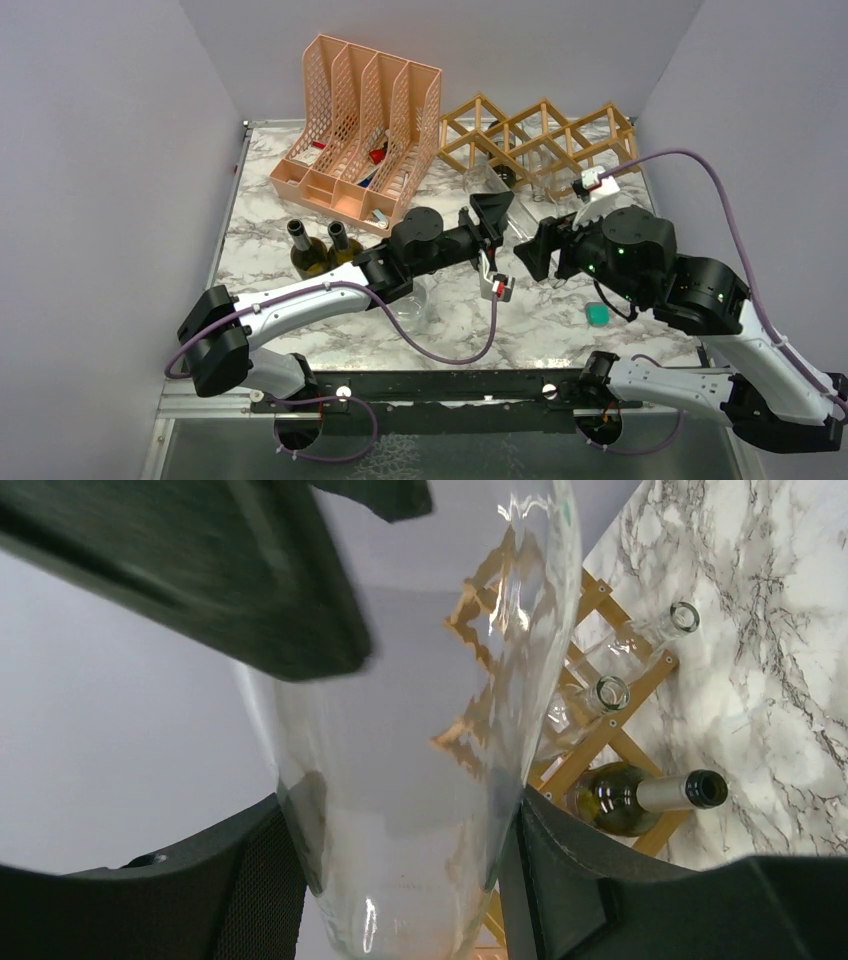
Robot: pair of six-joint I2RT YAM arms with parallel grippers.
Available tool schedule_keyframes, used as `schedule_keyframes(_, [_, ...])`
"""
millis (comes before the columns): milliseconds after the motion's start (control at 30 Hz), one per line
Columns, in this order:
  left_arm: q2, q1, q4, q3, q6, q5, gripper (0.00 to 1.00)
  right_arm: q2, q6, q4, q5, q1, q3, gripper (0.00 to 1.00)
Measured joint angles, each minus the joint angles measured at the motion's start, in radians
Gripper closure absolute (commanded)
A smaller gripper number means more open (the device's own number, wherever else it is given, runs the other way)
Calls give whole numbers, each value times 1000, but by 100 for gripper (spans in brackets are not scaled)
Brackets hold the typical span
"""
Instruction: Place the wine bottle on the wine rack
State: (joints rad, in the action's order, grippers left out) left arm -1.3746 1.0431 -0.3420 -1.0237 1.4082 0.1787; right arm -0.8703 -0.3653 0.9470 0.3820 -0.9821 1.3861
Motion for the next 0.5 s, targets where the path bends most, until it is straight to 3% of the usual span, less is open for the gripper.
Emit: schedule_keyframes(500, [0,3,15,52,93,3,100,-28,-27,-47,-18,-1,-157,41])
